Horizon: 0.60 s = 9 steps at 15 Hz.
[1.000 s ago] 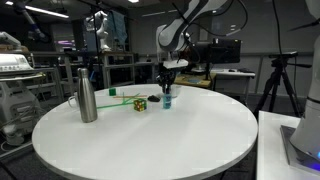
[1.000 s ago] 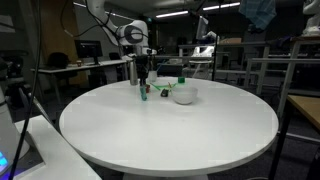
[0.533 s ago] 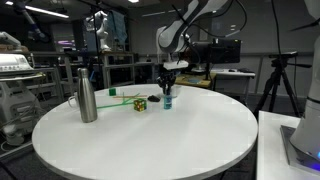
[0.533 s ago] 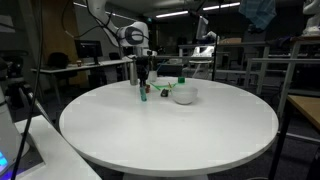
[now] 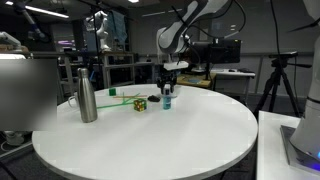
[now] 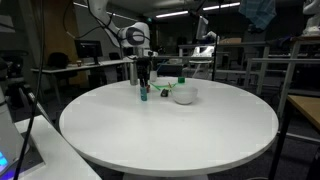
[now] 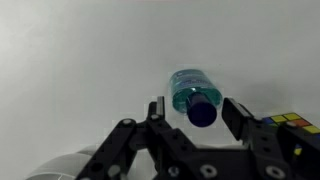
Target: Move the bottle up on the table
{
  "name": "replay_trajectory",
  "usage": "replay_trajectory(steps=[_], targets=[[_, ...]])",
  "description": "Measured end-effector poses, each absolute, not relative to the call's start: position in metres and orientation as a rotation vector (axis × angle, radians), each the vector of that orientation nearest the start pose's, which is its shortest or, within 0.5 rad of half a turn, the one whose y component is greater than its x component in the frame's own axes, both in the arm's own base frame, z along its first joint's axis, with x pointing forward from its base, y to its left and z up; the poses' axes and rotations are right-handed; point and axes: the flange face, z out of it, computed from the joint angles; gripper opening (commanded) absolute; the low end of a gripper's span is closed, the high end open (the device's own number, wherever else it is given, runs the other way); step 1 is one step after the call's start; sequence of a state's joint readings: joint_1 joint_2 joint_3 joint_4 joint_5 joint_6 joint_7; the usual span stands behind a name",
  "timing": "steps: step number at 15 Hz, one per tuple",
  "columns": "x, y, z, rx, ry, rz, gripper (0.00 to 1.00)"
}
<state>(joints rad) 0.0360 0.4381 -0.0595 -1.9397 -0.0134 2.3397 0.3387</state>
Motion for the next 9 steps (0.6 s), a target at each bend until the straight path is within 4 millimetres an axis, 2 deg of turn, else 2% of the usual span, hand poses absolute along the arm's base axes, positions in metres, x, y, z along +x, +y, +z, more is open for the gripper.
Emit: replay_trajectory(steps=[6, 9], targets=[[0.6181, -0.0132, 0.2544, -3.134, 0.550, 0.053, 1.00], [0.6207, -0.0121, 0.2620, -3.132, 0.547, 0.030, 1.00]])
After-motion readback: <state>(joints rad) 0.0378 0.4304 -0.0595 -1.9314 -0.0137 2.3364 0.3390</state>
